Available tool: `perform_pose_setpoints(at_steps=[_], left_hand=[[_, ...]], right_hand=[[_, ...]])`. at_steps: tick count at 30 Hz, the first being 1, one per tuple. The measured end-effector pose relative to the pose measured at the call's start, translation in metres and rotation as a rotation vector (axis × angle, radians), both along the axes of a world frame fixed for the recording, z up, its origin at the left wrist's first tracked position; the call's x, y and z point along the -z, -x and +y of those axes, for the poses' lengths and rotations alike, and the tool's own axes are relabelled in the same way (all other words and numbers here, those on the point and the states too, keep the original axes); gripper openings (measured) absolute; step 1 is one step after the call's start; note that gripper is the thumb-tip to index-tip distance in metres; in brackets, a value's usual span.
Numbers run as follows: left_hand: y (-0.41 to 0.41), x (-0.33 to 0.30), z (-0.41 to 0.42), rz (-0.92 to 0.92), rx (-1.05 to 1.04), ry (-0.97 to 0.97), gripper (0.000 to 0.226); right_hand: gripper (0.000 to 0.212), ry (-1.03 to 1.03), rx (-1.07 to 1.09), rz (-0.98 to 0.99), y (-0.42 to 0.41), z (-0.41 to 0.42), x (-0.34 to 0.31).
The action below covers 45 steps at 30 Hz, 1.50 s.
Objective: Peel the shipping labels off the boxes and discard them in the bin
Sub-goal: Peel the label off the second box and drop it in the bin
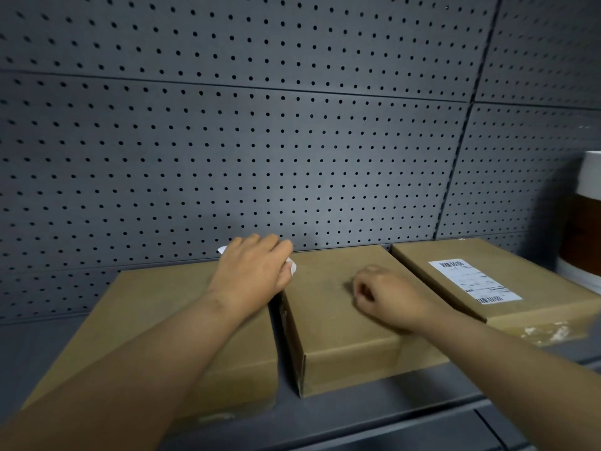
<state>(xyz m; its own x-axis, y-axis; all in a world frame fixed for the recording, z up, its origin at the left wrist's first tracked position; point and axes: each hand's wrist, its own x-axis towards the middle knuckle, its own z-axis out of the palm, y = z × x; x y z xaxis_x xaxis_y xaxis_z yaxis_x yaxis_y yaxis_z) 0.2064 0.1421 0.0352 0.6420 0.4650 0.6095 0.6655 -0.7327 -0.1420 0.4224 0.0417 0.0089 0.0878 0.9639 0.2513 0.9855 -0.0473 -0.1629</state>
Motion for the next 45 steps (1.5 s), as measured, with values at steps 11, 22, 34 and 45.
perform_pose_setpoints(at_steps=[11, 22, 34, 45], left_hand=[[0.009, -0.005, -0.004, -0.013, -0.049, 0.004, 0.016], [-0.035, -0.025, -0.038, 0.024, -0.118, -0.006, 0.024], [-0.166, -0.043, -0.119, -0.041, -0.148, 0.033, 0.024], [-0.275, -0.064, -0.157, -0.055, 0.022, 0.212, 0.025]], right_hand=[[0.020, -0.019, -0.115, 0.019, 0.056, 0.039, 0.004], [0.009, 0.020, -0.185, -0.162, -0.047, -0.026, -0.014], [0.010, -0.166, 0.002, -0.065, -0.191, -0.082, -0.076], [0.011, -0.254, 0.135, 0.040, -0.277, -0.120, -0.097]])
